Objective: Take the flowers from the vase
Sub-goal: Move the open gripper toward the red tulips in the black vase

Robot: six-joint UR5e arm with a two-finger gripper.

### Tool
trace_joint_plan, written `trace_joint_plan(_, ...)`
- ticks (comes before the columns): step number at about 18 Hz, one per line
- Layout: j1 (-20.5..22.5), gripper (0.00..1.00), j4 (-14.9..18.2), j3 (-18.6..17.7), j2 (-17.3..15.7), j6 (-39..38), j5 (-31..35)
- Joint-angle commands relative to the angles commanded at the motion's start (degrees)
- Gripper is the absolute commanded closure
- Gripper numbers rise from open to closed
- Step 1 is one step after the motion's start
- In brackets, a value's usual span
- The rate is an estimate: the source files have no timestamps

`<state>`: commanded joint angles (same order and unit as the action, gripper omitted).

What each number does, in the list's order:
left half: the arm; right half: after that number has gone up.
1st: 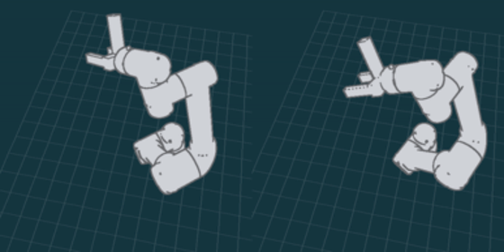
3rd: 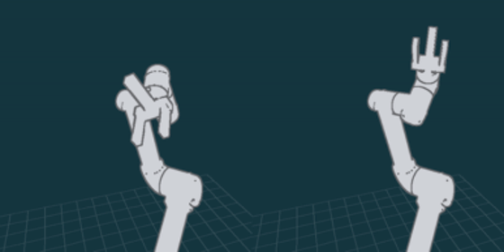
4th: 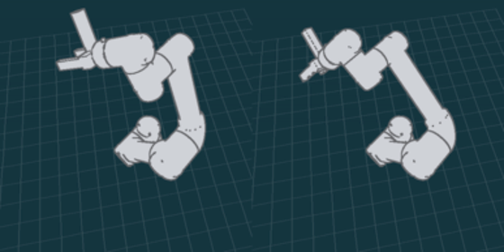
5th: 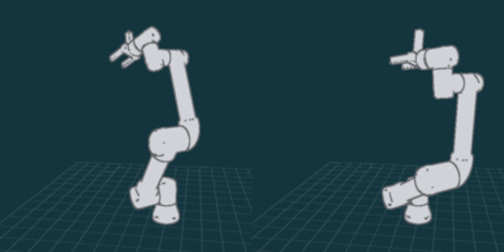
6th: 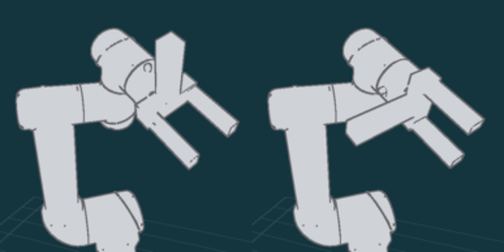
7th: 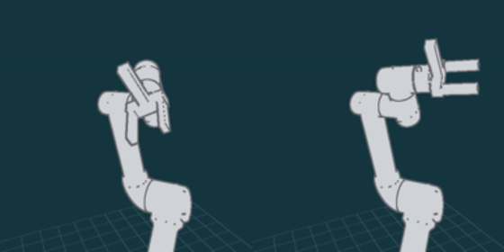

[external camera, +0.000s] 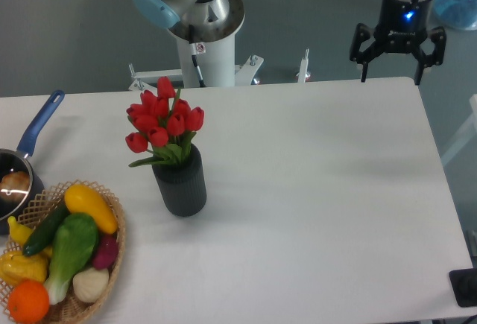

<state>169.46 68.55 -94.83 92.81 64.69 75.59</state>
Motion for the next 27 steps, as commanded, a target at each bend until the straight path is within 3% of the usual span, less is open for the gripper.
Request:
trace_joint_plan(9,-0.62,0.00,-0.79,-0.44,0.00,0.35,-0.09)
trace_joint_plan(11,-0.70,0.00,-2.02,-1.14,0.70,0.18,-0.26)
trace_joint_plan(14,-0.70,0.00,-7.98,-5.00,0.79,-0.52,-2.54)
trace_joint_plan(18,-0.88,0.00,-8.61,-5.27,2.37,-0.44,-1.76)
trace_joint_plan(20,-2.28,0.00,-8.53,-4.57,2.46,-0.35,1.21)
trace_joint_plan(23,-5.61,0.00,-8.00,-3.43,3.51,-1.14,12.09)
trace_joint_plan(27,-9.84,0.00,-6.95,-0.89,6.41,-10.25,23.71)
